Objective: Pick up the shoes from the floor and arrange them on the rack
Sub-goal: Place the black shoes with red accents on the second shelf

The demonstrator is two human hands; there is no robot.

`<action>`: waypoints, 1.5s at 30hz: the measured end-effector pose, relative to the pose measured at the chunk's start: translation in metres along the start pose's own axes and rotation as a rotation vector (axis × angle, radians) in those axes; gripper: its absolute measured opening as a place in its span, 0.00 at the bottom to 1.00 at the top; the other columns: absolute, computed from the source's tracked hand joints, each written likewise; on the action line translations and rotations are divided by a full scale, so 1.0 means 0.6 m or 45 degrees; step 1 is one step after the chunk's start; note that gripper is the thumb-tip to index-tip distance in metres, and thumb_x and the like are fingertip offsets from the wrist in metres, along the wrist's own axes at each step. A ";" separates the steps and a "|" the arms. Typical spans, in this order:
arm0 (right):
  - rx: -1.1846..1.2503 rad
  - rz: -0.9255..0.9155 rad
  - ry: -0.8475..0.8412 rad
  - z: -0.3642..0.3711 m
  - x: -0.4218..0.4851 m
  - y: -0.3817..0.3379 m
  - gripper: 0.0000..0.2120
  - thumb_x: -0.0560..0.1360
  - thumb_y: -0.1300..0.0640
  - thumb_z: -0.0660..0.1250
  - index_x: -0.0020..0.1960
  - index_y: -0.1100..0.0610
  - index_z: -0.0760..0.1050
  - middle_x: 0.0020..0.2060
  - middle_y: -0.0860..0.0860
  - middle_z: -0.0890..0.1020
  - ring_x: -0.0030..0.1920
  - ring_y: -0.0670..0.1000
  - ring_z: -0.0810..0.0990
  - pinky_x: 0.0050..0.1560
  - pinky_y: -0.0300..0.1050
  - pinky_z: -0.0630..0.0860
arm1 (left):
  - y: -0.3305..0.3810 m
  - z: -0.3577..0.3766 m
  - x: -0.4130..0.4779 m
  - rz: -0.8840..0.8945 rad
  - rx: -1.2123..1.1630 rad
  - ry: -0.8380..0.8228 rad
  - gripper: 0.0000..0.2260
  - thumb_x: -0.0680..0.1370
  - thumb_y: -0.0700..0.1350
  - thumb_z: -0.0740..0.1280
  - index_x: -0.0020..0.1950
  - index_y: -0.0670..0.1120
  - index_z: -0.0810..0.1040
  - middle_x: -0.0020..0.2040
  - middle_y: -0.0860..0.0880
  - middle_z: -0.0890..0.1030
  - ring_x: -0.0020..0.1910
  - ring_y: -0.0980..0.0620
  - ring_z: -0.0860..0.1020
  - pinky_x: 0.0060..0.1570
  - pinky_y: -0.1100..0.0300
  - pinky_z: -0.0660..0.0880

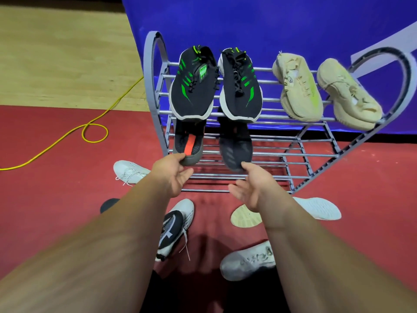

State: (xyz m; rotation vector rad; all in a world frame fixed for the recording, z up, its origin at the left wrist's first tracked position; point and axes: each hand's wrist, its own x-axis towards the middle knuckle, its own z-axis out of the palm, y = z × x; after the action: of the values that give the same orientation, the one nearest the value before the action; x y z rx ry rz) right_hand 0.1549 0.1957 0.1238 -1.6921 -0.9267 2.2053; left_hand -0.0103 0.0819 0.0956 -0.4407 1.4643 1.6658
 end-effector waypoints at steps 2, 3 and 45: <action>-0.039 0.052 -0.055 0.004 0.008 0.007 0.18 0.80 0.47 0.69 0.64 0.55 0.70 0.58 0.60 0.81 0.49 0.61 0.86 0.39 0.51 0.84 | 0.001 -0.003 0.006 -0.029 0.029 -0.003 0.15 0.81 0.44 0.68 0.67 0.41 0.75 0.55 0.45 0.74 0.56 0.46 0.77 0.55 0.52 0.81; -0.027 0.035 -0.095 0.007 0.012 0.007 0.18 0.81 0.48 0.68 0.65 0.58 0.71 0.57 0.61 0.82 0.48 0.60 0.86 0.39 0.50 0.84 | 0.002 -0.003 0.009 -0.040 0.036 -0.014 0.15 0.81 0.45 0.68 0.66 0.41 0.76 0.55 0.45 0.76 0.55 0.46 0.78 0.53 0.52 0.81; -0.850 -0.375 0.071 -0.185 -0.071 -0.061 0.04 0.80 0.58 0.66 0.48 0.57 0.77 0.42 0.55 0.82 0.36 0.53 0.82 0.35 0.44 0.80 | -0.035 0.017 -0.101 0.346 1.406 -0.225 0.07 0.75 0.45 0.69 0.44 0.42 0.77 0.37 0.40 0.77 0.32 0.45 0.76 0.35 0.53 0.76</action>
State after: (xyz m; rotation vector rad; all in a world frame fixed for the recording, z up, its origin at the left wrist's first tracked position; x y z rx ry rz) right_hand 0.2637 0.2409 0.1638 -1.6846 -1.9080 1.7458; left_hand 0.0435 0.0687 0.1295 0.5167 2.0789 0.8111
